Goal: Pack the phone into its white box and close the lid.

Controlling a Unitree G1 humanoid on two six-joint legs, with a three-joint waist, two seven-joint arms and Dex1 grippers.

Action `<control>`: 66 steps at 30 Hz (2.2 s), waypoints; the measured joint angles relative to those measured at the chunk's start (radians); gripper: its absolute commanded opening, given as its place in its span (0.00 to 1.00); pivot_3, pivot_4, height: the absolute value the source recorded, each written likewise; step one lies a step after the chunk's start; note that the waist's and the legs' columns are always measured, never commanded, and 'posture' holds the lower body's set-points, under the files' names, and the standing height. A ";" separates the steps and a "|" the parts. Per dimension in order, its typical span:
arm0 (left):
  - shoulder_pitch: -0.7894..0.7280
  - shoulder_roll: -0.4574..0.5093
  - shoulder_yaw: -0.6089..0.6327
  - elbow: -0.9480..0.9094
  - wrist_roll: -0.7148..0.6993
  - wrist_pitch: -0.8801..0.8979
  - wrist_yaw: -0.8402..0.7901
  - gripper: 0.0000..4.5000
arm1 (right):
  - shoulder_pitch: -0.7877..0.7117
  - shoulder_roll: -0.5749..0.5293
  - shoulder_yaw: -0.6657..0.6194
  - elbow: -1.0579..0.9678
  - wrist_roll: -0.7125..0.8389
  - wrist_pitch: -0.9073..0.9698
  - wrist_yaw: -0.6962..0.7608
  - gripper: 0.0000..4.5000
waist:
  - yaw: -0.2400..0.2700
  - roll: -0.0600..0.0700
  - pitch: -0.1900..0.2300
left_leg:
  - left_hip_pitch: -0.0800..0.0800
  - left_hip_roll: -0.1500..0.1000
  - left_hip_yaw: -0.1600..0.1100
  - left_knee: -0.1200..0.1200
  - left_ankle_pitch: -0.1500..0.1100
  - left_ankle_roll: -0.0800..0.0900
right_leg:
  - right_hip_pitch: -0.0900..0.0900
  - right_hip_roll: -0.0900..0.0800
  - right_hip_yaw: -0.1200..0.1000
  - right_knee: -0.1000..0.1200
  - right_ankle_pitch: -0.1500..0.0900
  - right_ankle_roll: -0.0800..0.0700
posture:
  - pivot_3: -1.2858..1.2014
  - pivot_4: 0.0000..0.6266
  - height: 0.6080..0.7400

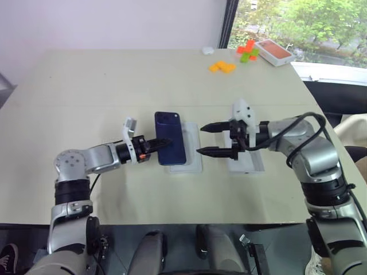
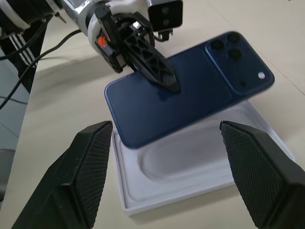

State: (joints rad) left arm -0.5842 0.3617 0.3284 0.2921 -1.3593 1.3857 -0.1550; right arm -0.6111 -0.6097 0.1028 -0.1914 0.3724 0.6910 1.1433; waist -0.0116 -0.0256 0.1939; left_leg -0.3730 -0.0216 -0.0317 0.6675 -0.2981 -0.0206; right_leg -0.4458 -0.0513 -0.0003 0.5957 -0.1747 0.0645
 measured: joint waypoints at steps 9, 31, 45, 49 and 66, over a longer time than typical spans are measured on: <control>-0.008 -0.080 0.003 0.003 0.056 -0.003 0.074 0.00 | 0.020 0.000 0.011 0.004 -0.005 -0.023 -0.038 0.84 | 0.001 0.000 0.000 | 0.000 -0.001 0.000 0.000 0.000 0.000 | 0.000 -0.001 0.000 0.000 0.000 0.000 | 0.52 0.24 1.00; -0.091 -0.120 0.009 0.006 0.140 0.042 0.032 0.99 | 0.019 0.000 0.039 0.009 -0.008 -0.049 -0.076 0.85 | -0.001 0.000 0.000 | 0.002 -0.001 0.000 0.001 0.001 -0.002 | 0.002 0.001 0.000 0.001 0.000 0.000 | 0.52 0.24 1.00; -0.087 -0.068 0.017 -0.111 0.148 0.173 0.027 0.99 | -0.010 0.000 0.052 0.051 -0.017 -0.067 -0.076 0.85 | -0.001 0.000 0.000 | 0.001 -0.001 0.000 0.001 0.001 -0.002 | 0.002 0.001 0.000 0.001 0.000 0.000 | 0.52 0.24 1.00; -0.076 -0.068 0.011 -0.128 0.177 0.155 0.025 0.99 | -0.018 0.002 0.057 0.062 -0.018 -0.073 -0.076 0.85 | -0.001 0.000 0.000 | 0.001 -0.001 0.000 0.001 0.001 -0.002 | 0.002 0.001 0.000 0.001 0.000 0.000 | 0.52 0.24 1.00; -0.079 -0.079 0.010 -0.154 0.216 0.157 -0.016 0.99 | -0.042 0.039 0.080 0.082 -0.018 -0.080 -0.094 0.85 | 0.000 0.000 0.000 | 0.001 -0.001 0.000 0.001 0.001 -0.002 | 0.002 0.000 0.000 0.001 0.000 0.000 | 0.52 0.24 1.00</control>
State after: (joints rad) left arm -0.6631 0.2827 0.3386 0.1379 -1.1432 1.5426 -0.1714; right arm -0.6532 -0.5708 0.1827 -0.1098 0.3546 0.6114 1.0494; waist -0.0116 -0.0257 0.1936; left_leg -0.3720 -0.0223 -0.0320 0.6683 -0.2968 -0.0225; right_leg -0.4443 -0.0510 0.0001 0.5963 -0.1744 0.0643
